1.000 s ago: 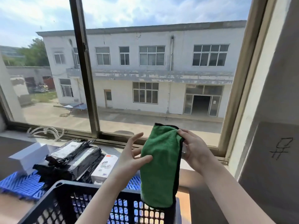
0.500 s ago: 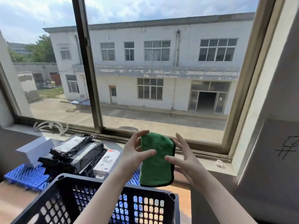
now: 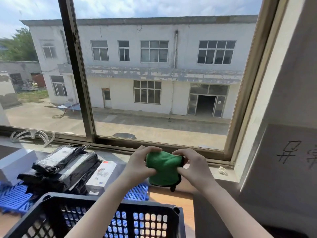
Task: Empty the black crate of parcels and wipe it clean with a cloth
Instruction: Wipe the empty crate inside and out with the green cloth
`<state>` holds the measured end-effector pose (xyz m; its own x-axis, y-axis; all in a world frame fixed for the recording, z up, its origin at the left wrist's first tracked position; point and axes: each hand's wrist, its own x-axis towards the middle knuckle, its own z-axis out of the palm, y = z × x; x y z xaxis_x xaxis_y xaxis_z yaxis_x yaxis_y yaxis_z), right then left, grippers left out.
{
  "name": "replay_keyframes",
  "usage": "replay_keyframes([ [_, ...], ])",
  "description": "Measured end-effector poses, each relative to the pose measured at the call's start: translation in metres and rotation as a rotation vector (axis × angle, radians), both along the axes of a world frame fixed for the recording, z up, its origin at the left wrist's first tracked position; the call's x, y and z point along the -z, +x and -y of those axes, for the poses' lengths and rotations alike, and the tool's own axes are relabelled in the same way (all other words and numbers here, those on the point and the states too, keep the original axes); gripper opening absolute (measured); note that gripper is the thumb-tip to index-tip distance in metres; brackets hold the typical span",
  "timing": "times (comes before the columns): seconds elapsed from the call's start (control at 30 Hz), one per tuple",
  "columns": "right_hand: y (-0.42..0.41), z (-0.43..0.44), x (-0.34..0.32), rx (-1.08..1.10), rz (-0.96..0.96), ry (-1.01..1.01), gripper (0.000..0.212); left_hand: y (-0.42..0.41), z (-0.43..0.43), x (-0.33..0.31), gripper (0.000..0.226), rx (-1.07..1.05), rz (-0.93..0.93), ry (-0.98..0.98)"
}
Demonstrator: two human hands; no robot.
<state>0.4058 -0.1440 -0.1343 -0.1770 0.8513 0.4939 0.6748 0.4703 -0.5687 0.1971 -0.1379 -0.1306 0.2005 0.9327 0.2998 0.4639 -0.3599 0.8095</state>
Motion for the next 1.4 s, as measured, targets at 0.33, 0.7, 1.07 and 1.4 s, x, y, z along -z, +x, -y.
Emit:
replay_keyframes([
  [0.33, 0.022, 0.001, -0.002, -0.142, -0.817, -0.41, 0.019, 0.021, -0.018, -0.004, 0.019, 0.142, 0.304, -0.304],
  [0.7, 0.042, -0.009, 0.054, -0.185, -1.13, -0.755, 0.037, 0.068, -0.058, 0.031, 0.018, 0.02, 0.524, -0.373],
  [1.07, 0.068, -0.051, 0.135, 0.001, -1.244, -0.773, 0.041, 0.068, -0.122, 0.093, 0.075, 0.388, 0.267, -0.823],
  [1.4, 0.081, -0.092, 0.22, 0.029, -1.28, -0.852, 0.066, 0.075, -0.181, 0.166, 0.029, 0.322, 0.35, -1.211],
])
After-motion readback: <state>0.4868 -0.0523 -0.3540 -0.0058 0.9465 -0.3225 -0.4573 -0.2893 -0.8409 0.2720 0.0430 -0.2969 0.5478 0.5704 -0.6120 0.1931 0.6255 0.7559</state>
